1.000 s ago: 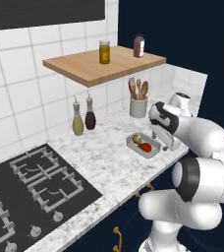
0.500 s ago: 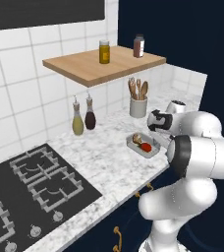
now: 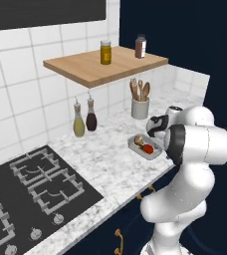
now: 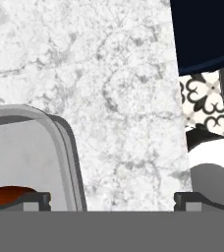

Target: Take the meat container that has the chicken drumstick and place it on the second highest rack of the freezer. Then take the vegetable container that has the tomato and mushroom and place it on the highest rack of the freezer.

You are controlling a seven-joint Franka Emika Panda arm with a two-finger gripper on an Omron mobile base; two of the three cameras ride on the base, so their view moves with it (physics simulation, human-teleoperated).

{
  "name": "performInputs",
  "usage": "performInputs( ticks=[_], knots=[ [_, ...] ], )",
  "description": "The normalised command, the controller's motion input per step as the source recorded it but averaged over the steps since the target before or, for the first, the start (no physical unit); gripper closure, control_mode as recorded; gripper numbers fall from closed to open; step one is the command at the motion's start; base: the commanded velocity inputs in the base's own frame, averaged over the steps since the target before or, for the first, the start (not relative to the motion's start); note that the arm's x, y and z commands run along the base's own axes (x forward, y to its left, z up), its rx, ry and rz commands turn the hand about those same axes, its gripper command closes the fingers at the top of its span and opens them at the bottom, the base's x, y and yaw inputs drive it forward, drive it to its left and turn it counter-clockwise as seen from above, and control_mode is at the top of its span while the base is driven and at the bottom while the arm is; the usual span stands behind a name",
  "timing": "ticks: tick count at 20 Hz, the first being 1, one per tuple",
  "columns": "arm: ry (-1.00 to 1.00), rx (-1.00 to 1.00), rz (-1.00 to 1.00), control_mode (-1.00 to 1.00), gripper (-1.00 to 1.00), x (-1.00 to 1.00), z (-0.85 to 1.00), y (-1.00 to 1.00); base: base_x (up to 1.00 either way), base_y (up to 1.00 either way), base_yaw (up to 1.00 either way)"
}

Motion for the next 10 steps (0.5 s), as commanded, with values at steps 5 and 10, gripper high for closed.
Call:
performInputs(
  ticks=[5,10],
  knots=[
    [0.0,-0.01,-0.01,-1.0,1.0,0.35,-0.11,-0.08,0.0,0.0,0.0],
    [0.0,0.0,0.0,-1.0,1.0,0.03,-0.01,0.0,0.0,0.0,0.0]
  ],
)
